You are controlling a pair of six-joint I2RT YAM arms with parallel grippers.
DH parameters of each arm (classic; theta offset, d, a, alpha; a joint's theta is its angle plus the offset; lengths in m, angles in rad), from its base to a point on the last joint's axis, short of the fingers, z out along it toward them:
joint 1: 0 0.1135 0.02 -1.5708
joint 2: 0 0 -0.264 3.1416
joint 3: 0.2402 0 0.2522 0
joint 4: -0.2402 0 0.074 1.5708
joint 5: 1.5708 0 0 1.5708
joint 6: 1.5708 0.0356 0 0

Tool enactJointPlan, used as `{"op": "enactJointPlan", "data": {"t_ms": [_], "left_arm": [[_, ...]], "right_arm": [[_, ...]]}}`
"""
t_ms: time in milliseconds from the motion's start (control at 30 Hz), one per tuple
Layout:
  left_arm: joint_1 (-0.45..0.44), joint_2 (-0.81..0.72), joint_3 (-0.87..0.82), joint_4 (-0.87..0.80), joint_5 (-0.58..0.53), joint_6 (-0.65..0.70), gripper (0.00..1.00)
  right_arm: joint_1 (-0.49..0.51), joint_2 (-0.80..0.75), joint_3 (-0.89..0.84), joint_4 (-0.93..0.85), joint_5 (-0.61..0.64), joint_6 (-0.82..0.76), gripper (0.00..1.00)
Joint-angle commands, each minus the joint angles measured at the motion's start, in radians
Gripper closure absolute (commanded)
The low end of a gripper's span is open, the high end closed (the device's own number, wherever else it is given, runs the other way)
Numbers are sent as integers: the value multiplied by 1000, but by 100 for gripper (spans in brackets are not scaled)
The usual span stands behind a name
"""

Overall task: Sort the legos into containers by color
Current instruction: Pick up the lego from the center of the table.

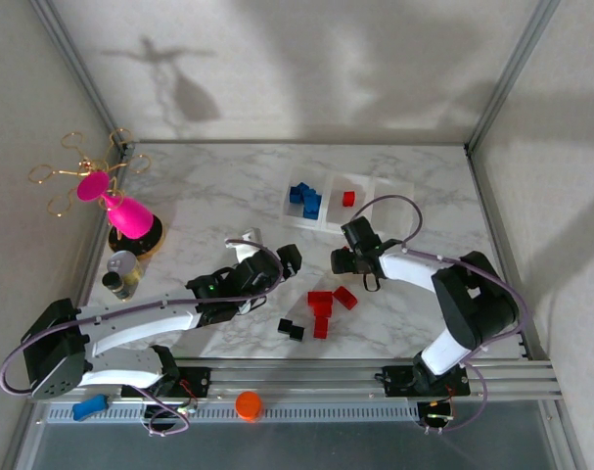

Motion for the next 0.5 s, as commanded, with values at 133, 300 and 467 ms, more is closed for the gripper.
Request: {"op": "enactJointPlan", "data": {"t_ms": [133,300,467], "left_arm": [[-7,10,2,-40,-48,-22,0],[-7,13,5,-40,-51,-20,0],[-7,18,10,-40,-50,-15,0]], "right_arm": [[38,18,39,14,-21,-25,34],[42,21,34,5,-16,-21,44],[42,26,41,-2,2,-19,57]]}}
